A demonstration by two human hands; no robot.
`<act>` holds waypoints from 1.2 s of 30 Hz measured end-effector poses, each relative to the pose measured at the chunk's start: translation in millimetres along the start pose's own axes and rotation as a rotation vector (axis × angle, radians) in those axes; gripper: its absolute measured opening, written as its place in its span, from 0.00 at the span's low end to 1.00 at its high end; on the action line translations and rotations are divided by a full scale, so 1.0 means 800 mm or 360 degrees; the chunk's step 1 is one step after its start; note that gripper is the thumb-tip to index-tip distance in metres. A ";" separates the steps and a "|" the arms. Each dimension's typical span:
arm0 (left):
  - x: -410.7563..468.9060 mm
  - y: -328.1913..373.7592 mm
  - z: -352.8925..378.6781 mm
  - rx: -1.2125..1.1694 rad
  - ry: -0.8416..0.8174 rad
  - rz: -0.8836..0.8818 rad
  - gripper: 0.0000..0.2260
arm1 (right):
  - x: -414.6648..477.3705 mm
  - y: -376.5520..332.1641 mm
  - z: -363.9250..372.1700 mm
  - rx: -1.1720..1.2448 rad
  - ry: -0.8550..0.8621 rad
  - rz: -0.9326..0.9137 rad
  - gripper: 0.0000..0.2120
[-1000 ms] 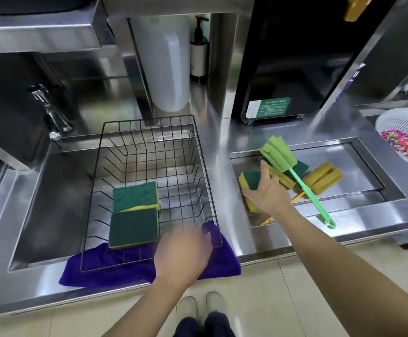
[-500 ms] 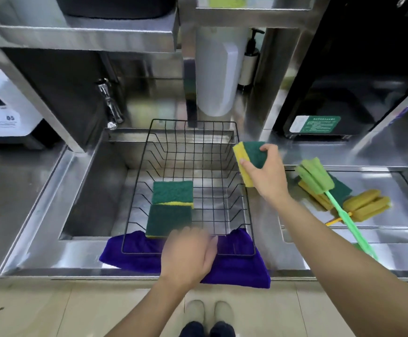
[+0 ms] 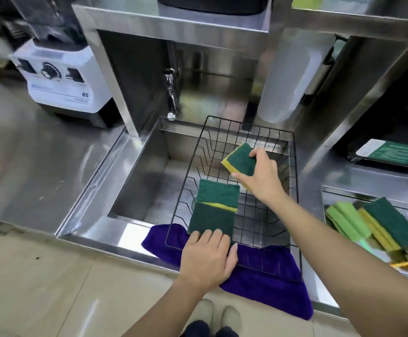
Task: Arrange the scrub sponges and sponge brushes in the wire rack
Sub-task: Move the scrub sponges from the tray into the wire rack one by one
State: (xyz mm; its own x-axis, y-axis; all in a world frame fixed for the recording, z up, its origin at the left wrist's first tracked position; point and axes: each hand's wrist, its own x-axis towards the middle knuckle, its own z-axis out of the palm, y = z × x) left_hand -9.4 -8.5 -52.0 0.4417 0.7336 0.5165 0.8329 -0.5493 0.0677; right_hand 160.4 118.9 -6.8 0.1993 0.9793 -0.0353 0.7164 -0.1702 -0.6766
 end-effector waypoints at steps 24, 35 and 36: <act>0.000 -0.002 0.002 -0.0032 -0.0031 0.0011 0.14 | 0.047 0.011 0.041 -0.0385 -0.0771 -0.0333 0.21; 0.006 0.015 -0.003 -0.0065 -0.0029 0.0114 0.14 | 0.022 0.031 0.010 -0.0807 -0.0630 -0.0276 0.25; 0.009 0.022 -0.002 -0.0082 -0.0035 0.0143 0.14 | 0.015 0.037 0.001 -0.0826 -0.0574 -0.0257 0.26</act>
State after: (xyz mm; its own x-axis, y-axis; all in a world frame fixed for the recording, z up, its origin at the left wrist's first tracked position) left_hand 7.5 -13.8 -45.5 0.5215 0.6888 0.5036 0.7716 -0.6327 0.0663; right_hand 183.7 125.7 -27.8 -0.1102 0.9569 -0.2686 0.9664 0.0400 -0.2539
